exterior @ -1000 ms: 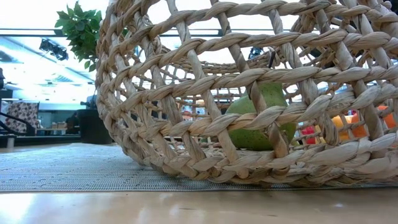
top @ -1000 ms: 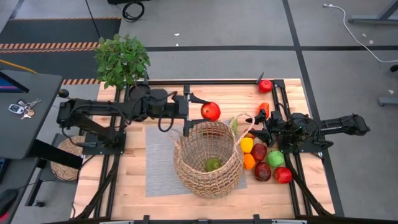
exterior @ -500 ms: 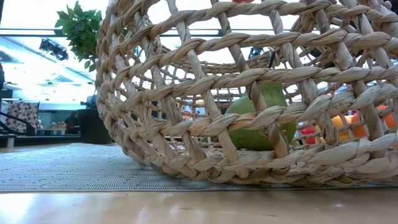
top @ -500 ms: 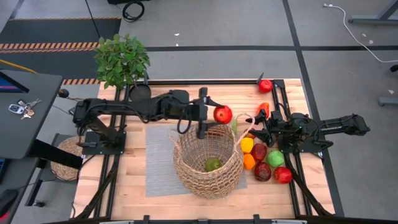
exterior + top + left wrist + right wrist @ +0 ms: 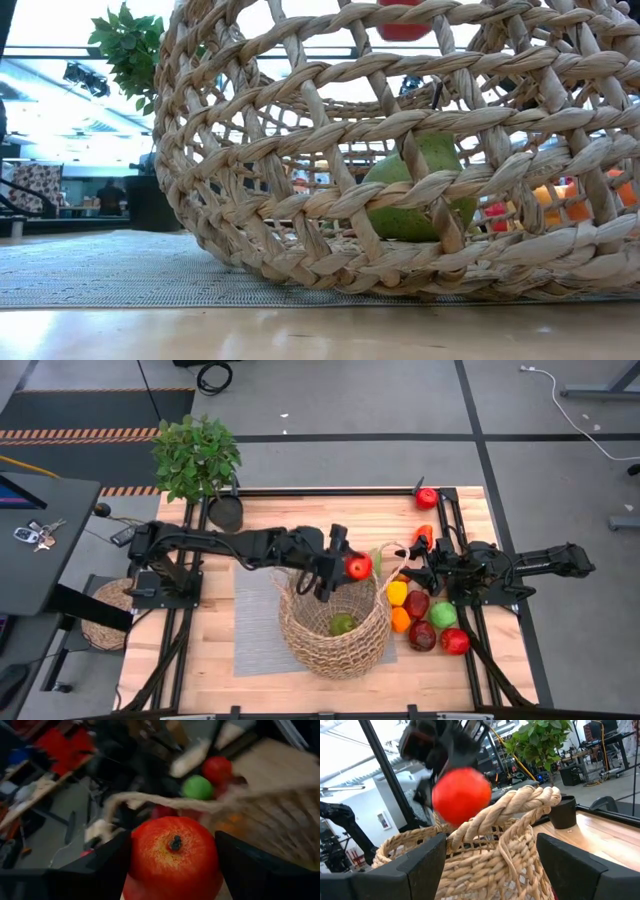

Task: Build produce basket
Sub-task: Put the red apple into the basket

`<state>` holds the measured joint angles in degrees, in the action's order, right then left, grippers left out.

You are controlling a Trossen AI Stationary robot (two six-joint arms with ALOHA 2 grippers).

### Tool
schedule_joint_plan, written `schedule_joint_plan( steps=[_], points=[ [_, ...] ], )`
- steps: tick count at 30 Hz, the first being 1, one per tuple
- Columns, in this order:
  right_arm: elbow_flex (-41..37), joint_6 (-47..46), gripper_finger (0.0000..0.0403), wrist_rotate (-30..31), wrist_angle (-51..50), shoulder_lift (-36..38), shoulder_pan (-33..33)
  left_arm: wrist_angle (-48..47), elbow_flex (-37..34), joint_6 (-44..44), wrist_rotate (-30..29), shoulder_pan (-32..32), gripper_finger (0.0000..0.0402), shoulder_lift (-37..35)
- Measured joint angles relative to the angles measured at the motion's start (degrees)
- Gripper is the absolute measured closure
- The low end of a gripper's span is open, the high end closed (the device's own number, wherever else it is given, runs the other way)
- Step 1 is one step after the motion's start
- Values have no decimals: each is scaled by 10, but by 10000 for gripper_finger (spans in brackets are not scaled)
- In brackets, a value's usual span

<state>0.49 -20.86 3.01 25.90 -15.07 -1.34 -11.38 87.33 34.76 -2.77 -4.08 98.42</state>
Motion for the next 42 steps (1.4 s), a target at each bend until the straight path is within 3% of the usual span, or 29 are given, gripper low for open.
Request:
schedule_joint_plan(
  steps=[12,18,30,42],
  points=[
    [0,0,90,0,3,-3,0,-81,0,25,-3,-25,130,41],
    [0,0,90,0,2,-8,0,-128,-1,-13,-2,-25,130,67],
    [0,0,90,0,1,-18,0,-157,-1,-44,77,-30,130,124],
    [0,0,90,0,15,-24,0,-201,-2,-26,81,-46,129,163]
  ],
)
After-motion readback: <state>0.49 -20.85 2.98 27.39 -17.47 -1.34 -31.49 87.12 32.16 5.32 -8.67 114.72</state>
